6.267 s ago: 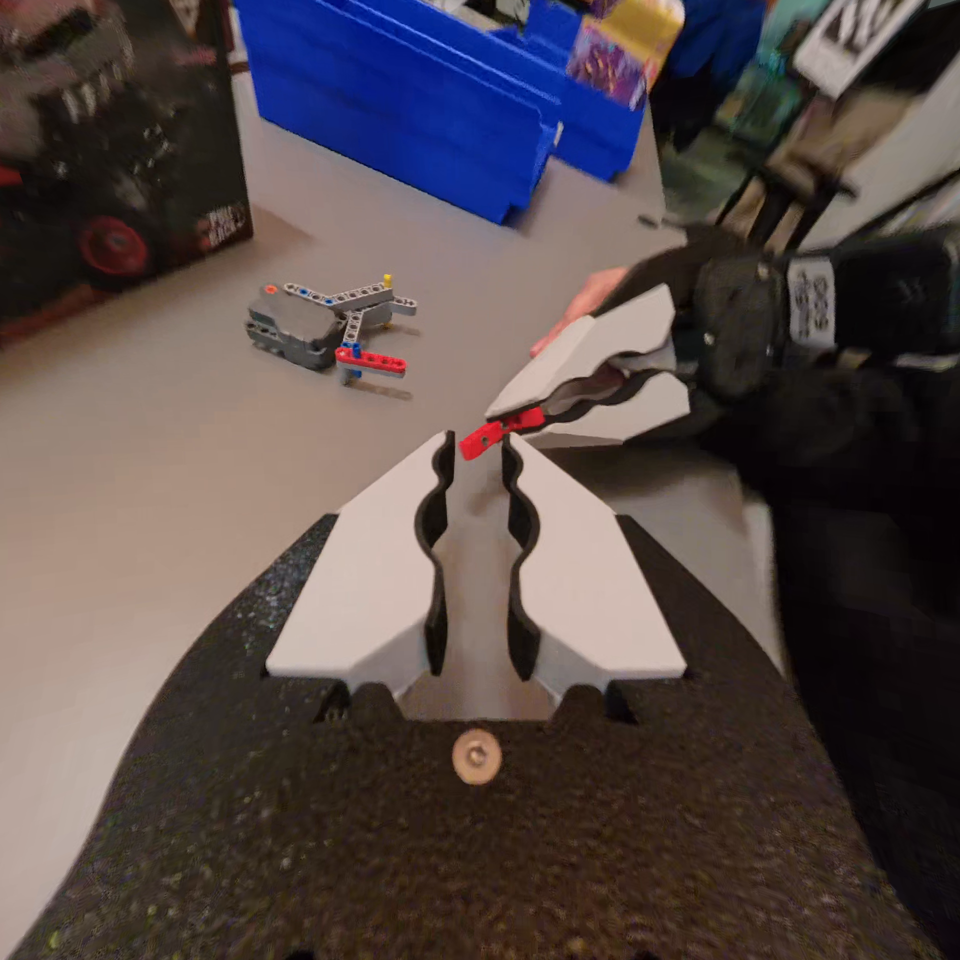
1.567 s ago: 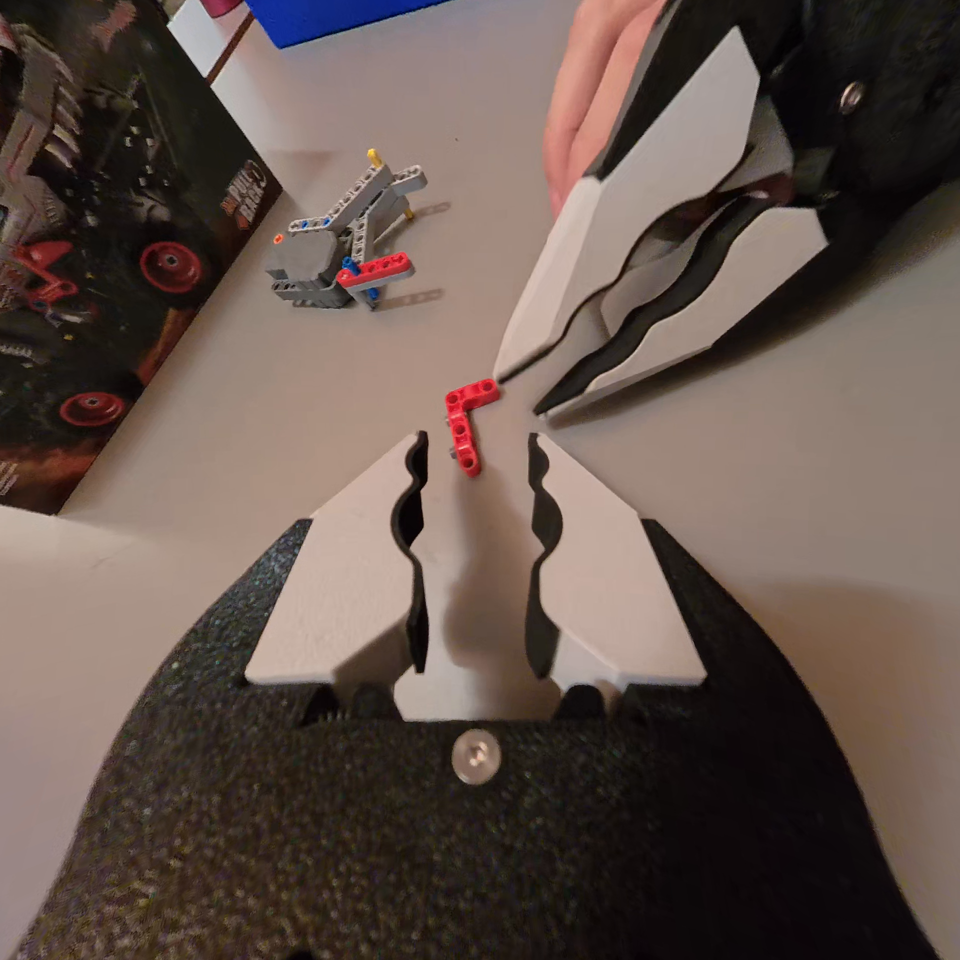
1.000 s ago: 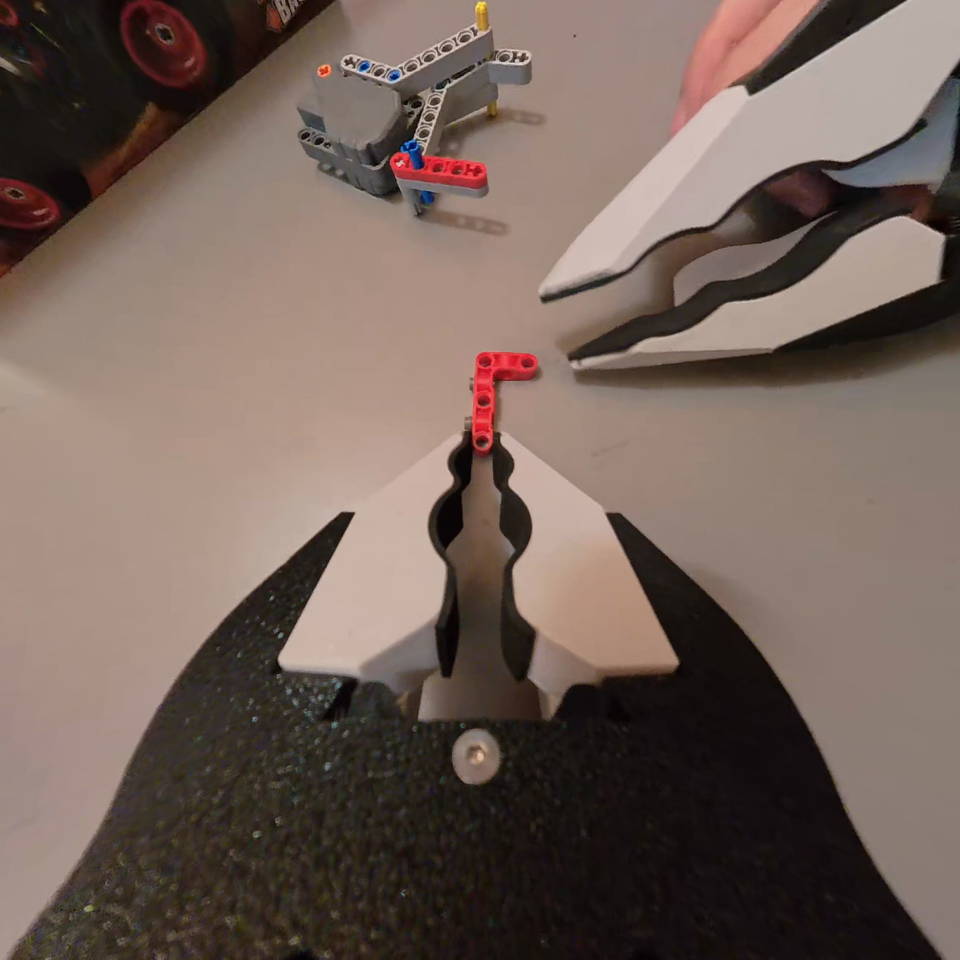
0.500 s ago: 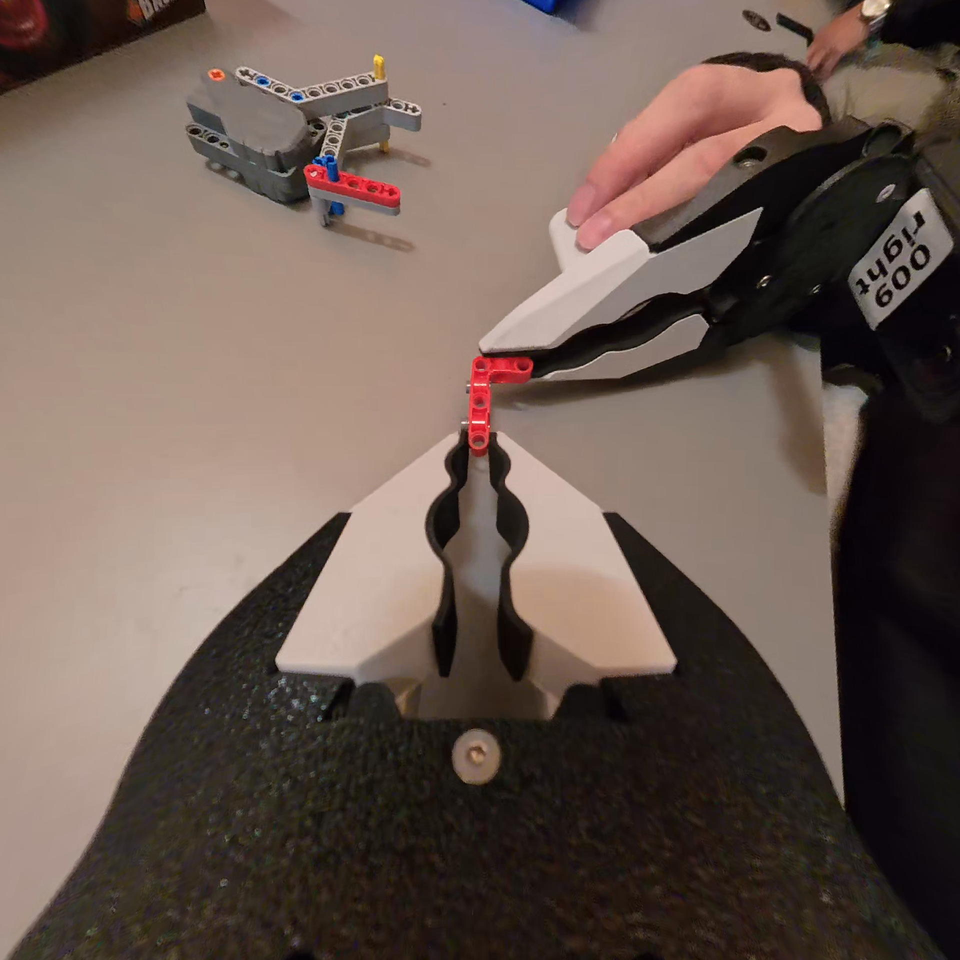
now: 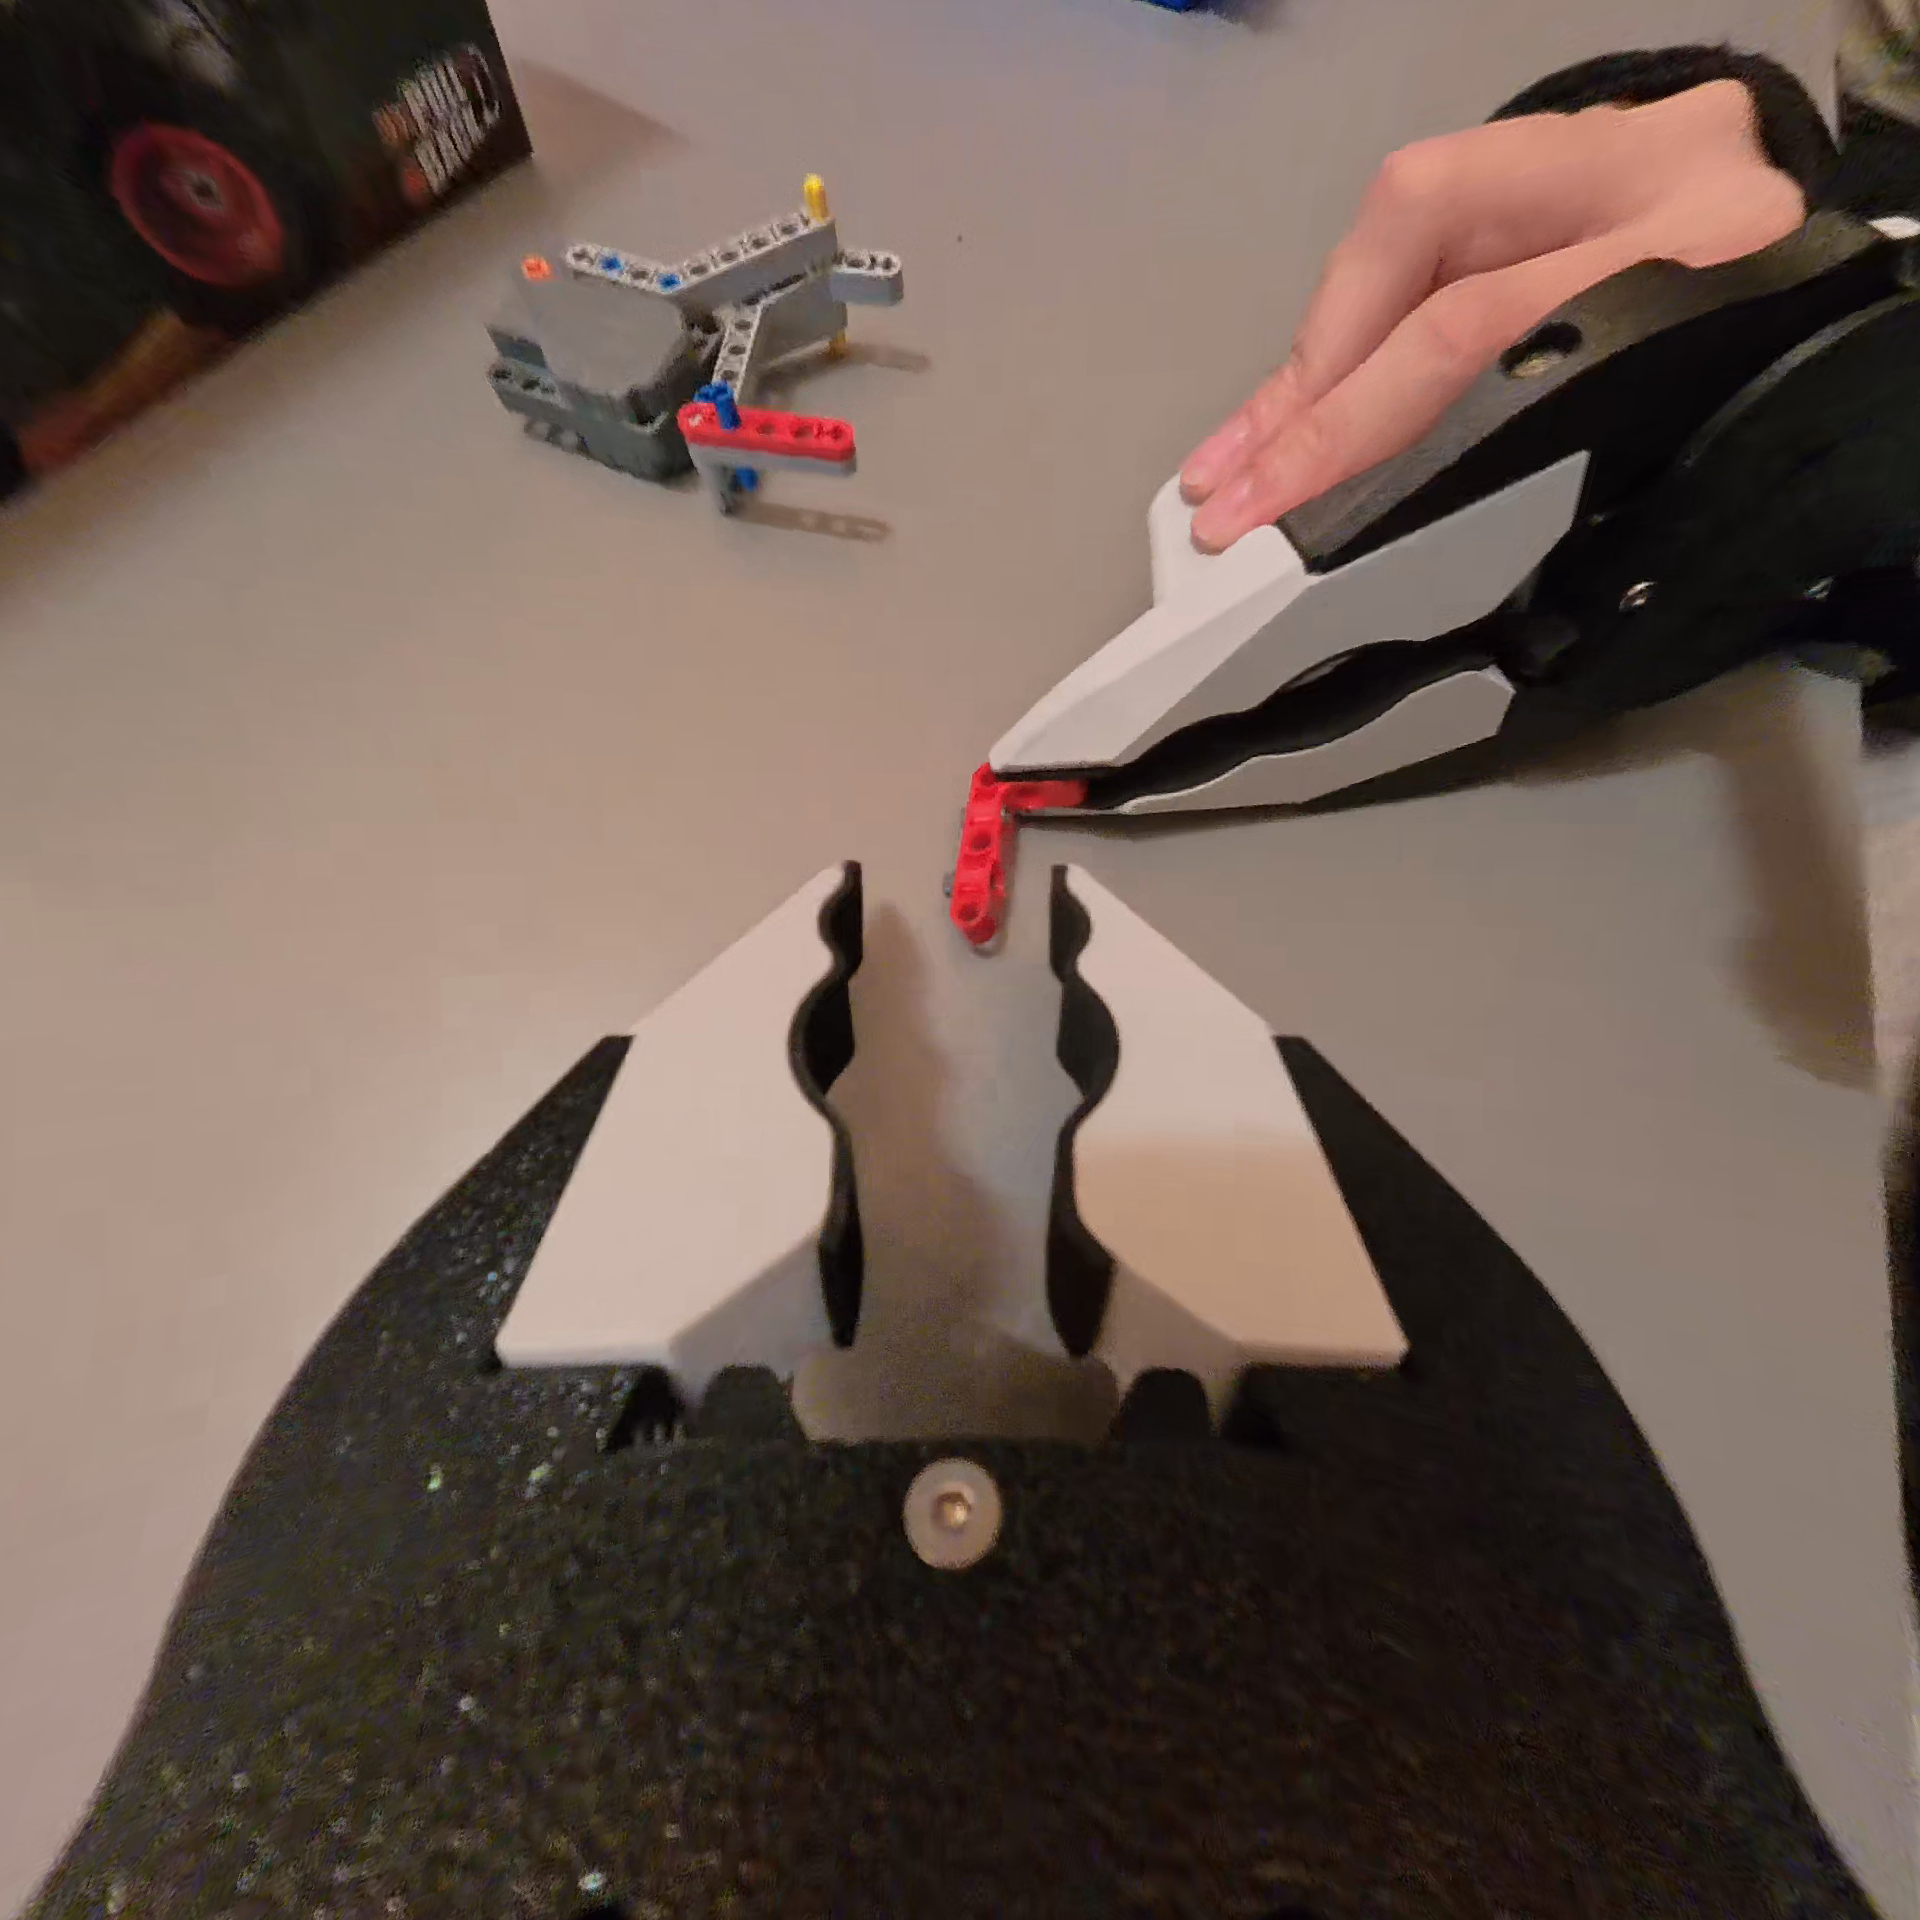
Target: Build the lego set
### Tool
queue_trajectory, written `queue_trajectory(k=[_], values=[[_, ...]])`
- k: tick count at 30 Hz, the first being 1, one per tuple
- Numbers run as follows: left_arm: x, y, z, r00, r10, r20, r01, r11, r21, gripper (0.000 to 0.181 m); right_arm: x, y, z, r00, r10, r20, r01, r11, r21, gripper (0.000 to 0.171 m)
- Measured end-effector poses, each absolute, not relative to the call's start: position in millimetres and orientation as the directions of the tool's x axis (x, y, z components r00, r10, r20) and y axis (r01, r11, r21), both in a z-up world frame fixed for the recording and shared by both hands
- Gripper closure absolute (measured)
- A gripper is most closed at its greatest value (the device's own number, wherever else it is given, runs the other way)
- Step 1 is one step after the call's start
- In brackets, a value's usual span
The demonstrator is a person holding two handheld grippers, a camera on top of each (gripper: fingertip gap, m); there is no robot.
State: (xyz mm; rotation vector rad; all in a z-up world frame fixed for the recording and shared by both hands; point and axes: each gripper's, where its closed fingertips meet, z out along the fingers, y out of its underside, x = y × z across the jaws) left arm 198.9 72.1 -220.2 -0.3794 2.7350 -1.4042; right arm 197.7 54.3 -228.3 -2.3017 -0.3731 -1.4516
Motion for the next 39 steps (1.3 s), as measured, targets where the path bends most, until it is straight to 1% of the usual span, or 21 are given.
queue_trajectory(k=[1,5,7,9,18,21,23,29,34,39], values=[[200,71,-220,-0.969,-0.242,0.054,-0.186,0.563,-0.805,0.147,199,53,-228,0.435,0.0,0.9,0.405,-0.893,-0.196,0.164],[205,67,-221,-0.959,-0.284,0.008,-0.175,0.568,-0.804,0.147,200,53,-228,0.41,0.019,0.912,0.408,-0.898,-0.165,0.164],[206,64,-219,-0.953,-0.303,0.003,-0.178,0.553,-0.814,0.149,200,53,-228,0.392,0.036,0.919,0.412,-0.9,-0.14,0.164],[207,63,-223,-0.951,-0.309,-0.013,-0.176,0.576,-0.799,0.151,200,54,-228,0.377,0.06,0.924,0.412,-0.904,-0.11,0.164],[209,60,-229,-0.946,-0.318,-0.067,-0.152,0.616,-0.773,0.151,198,56,-228,0.378,0.067,0.923,0.408,-0.907,-0.102,0.164],[211,61,-229,-0.94,-0.329,-0.085,-0.148,0.621,-0.77,0.149,198,56,-228,0.38,0.066,0.923,0.406,-0.908,-0.102,0.164],[213,61,-229,-0.932,-0.346,-0.103,-0.146,0.623,-0.768,0.144,198,56,-228,0.377,0.07,0.923,0.403,-0.91,-0.096,0.164],[214,60,-231,-0.926,-0.362,-0.108,-0.158,0.63,-0.76,0.149,199,56,-229,0.438,0.028,0.899,0.394,-0.905,-0.164,0.165],[214,59,-233,-0.932,-0.361,-0.034,-0.211,0.616,-0.759,0.149,199,55,-230,0.478,-0.016,0.878,0.389,-0.893,-0.228,0.165],[212,59,-230,-0.938,-0.346,-0.005,-0.217,0.599,-0.77,0.15,198,56,-229,0.456,-0.006,0.89,0.399,-0.892,-0.211,0.164]])
